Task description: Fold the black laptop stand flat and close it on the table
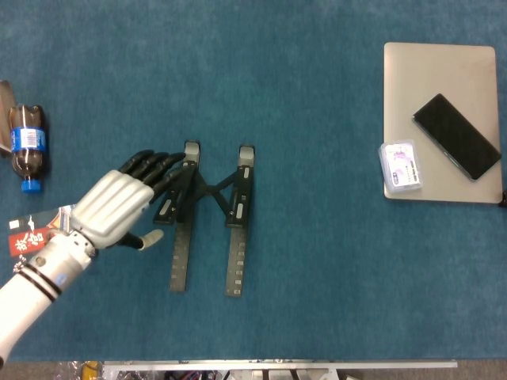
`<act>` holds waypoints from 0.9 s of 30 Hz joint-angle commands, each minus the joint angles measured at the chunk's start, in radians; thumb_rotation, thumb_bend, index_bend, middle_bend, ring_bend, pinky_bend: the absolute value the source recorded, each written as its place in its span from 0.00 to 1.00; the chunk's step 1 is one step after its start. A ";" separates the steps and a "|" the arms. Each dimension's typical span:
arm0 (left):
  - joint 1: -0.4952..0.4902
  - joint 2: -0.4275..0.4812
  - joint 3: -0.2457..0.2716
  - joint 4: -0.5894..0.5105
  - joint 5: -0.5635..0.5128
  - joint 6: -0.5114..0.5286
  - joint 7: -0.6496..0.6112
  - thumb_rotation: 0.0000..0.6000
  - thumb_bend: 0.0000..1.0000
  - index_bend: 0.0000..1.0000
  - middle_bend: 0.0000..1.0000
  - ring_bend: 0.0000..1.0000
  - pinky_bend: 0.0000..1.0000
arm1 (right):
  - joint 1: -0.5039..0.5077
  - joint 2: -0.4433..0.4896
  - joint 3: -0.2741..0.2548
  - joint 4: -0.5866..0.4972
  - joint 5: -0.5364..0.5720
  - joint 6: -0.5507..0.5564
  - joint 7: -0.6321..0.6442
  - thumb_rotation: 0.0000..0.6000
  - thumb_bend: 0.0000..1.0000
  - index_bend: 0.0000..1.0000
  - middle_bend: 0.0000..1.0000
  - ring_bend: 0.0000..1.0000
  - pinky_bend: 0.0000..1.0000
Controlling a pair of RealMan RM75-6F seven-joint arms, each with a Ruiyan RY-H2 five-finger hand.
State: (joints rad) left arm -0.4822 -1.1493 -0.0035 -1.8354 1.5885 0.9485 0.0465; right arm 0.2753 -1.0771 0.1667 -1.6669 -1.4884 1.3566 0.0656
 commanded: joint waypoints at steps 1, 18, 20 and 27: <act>-0.024 -0.016 -0.015 0.013 -0.017 -0.017 -0.024 1.00 0.25 0.00 0.00 0.00 0.04 | 0.000 -0.001 -0.002 0.002 0.001 -0.001 0.002 1.00 0.08 0.08 0.15 0.14 0.22; -0.132 -0.042 -0.083 0.080 -0.091 -0.075 -0.194 1.00 0.25 0.00 0.00 0.00 0.04 | 0.002 -0.006 -0.028 -0.008 -0.015 -0.004 0.001 1.00 0.08 0.08 0.15 0.14 0.22; -0.139 -0.042 -0.086 0.083 -0.095 -0.080 -0.204 1.00 0.25 0.00 0.00 0.00 0.04 | 0.003 -0.006 -0.030 -0.010 -0.018 -0.006 0.002 1.00 0.08 0.08 0.15 0.14 0.22; -0.181 -0.061 -0.109 0.111 -0.118 -0.109 -0.243 1.00 0.25 0.00 0.00 0.00 0.04 | 0.017 -0.009 -0.055 -0.020 -0.069 -0.024 0.038 1.00 0.08 0.08 0.15 0.14 0.22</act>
State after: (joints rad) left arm -0.6529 -1.2032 -0.1055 -1.7337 1.4778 0.8492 -0.1886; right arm 0.2860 -1.0847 0.1208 -1.6840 -1.5375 1.3395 0.0872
